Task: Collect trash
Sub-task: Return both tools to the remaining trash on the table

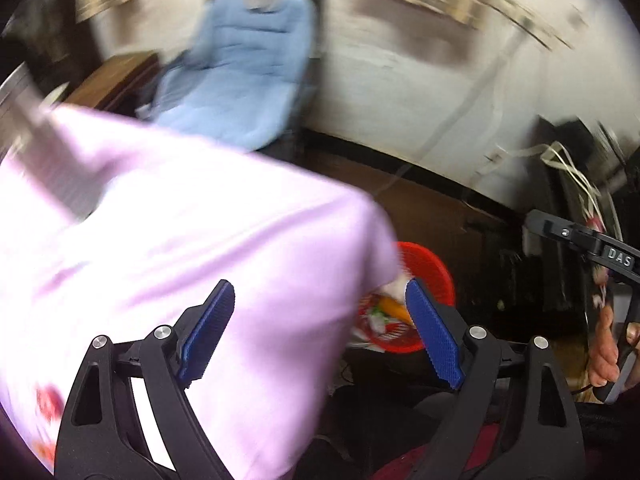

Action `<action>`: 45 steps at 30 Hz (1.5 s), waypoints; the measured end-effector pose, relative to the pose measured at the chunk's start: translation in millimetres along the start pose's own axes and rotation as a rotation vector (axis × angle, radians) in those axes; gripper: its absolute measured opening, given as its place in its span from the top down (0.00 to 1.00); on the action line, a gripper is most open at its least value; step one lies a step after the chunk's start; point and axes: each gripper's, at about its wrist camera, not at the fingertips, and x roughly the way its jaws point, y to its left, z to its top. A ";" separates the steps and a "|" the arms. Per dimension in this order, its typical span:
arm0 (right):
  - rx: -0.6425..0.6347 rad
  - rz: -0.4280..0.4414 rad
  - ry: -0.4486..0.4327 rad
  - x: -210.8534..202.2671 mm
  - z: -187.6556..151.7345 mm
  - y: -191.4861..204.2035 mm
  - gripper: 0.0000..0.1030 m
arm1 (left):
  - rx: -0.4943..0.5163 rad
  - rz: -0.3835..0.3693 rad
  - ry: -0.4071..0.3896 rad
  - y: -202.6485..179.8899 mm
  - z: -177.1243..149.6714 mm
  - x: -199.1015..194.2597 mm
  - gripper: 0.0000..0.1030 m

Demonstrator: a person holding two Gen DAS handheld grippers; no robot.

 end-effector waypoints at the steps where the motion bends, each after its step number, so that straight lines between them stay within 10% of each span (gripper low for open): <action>1: -0.033 0.021 0.015 7.6 3.7 14.4 0.50 | -0.038 0.024 -0.005 13.5 -6.7 -6.6 0.18; 13: -0.389 0.233 0.171 64.8 4.5 189.5 0.39 | -0.439 0.238 -0.073 141.9 -107.0 -90.9 0.18; 30: -0.691 0.356 0.267 73.8 -70.2 352.0 0.38 | -1.043 0.456 -0.079 282.6 -332.9 -183.8 0.17; 45: -0.658 0.245 0.221 53.2 -88.1 352.0 0.37 | -0.994 0.408 0.016 320.7 -341.8 -138.0 0.17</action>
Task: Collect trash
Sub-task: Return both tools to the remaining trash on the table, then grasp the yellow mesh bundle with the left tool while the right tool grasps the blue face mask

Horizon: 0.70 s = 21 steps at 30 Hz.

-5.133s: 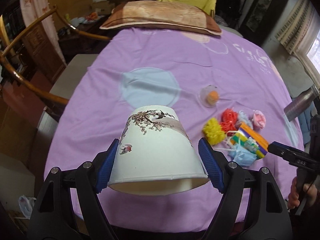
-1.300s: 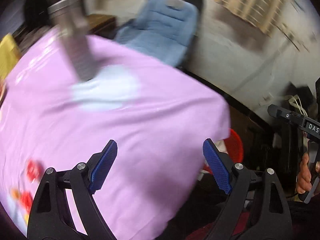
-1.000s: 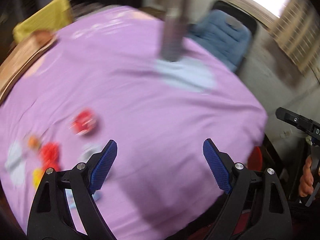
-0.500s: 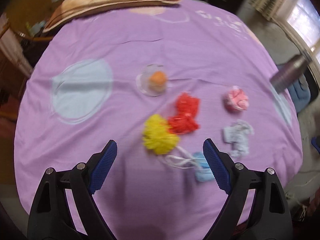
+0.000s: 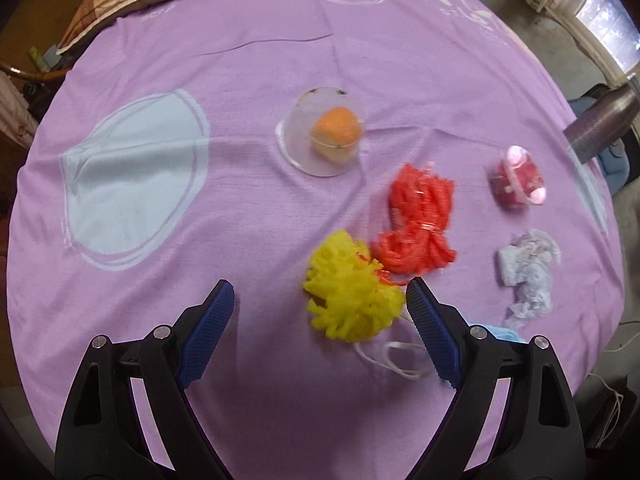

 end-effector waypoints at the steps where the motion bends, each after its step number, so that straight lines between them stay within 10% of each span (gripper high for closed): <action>1: 0.000 -0.002 0.001 -0.1 -0.5 0.7 0.37 | -0.014 0.000 -0.003 6.6 0.4 -0.7 0.17; 11: -0.113 0.096 0.045 29.8 11.4 44.2 0.37 | -0.171 0.059 -0.071 79.0 -24.1 -43.9 0.18; 21: -0.144 0.062 0.032 16.0 5.5 50.4 0.37 | -0.107 -0.039 -0.067 43.1 -6.4 -30.4 0.17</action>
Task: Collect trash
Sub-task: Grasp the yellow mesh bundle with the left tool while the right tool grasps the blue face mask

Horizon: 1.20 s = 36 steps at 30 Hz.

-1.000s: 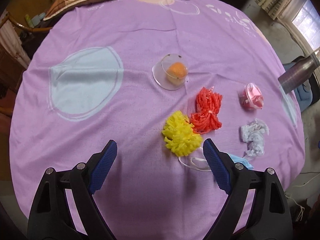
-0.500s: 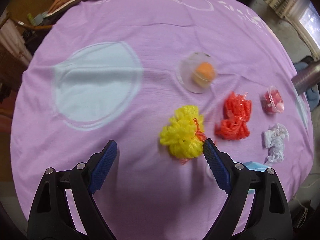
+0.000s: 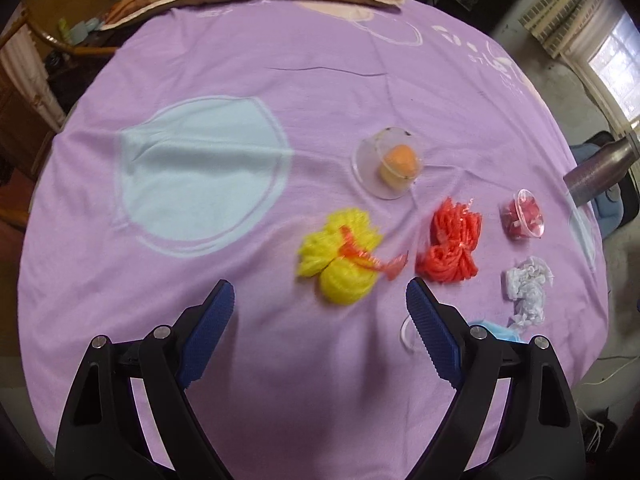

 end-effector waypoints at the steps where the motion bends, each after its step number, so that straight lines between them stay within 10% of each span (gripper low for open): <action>1: 0.019 -0.016 -0.004 -5.0 -2.5 -5.2 0.37 | 0.002 0.000 0.007 -0.8 3.0 5.4 0.17; 7: 0.087 -0.076 -0.019 -19.8 -13.6 -21.4 0.37 | -0.027 -0.014 0.016 5.5 14.4 29.1 0.22; 13: 0.092 -0.060 -0.008 -13.7 -13.1 -17.1 0.37 | 0.011 -0.063 -0.036 6.1 15.0 12.7 0.56; 28: -0.209 0.227 0.307 94.9 -10.3 90.0 0.37 | -0.120 0.024 -0.114 61.8 -33.9 -59.9 0.56; 36: -0.379 0.233 0.345 124.1 -24.9 132.7 0.37 | -0.142 0.062 -0.100 68.9 -57.1 -74.8 0.57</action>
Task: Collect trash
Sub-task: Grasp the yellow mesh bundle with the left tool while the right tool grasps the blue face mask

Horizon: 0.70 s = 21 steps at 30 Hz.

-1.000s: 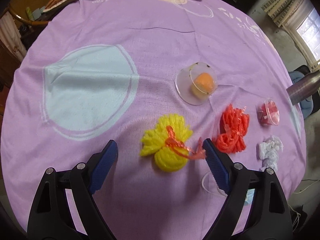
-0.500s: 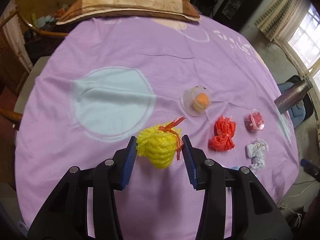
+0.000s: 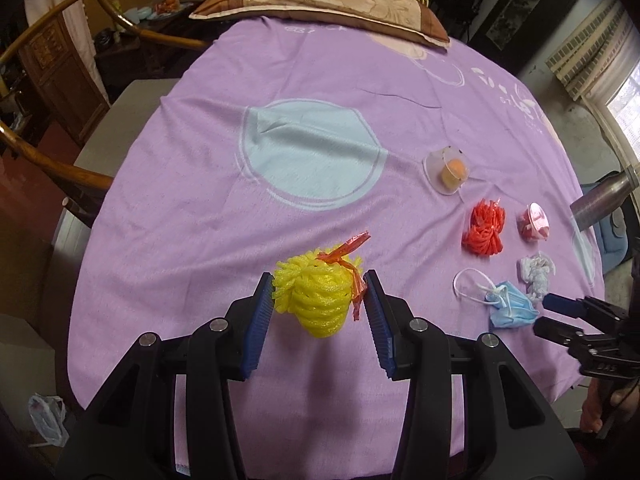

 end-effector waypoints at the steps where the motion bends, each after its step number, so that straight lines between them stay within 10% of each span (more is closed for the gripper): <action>1: -0.019 -0.012 0.004 3.5 0.8 3.4 0.37 | 0.004 0.000 0.000 -0.7 -0.4 -0.8 0.56; 4: -0.061 -0.066 0.022 18.0 3.7 6.4 0.39 | 0.020 -0.002 0.001 -5.8 0.1 -1.6 0.57; 12: -0.053 -0.130 -0.013 -1.2 -9.1 -5.7 1.00 | 0.105 -0.058 -0.001 -38.7 15.1 6.8 0.56; 21: 0.035 -0.092 -0.057 -37.0 -30.0 -29.2 0.95 | 0.222 -0.140 0.007 -88.7 28.5 19.7 0.56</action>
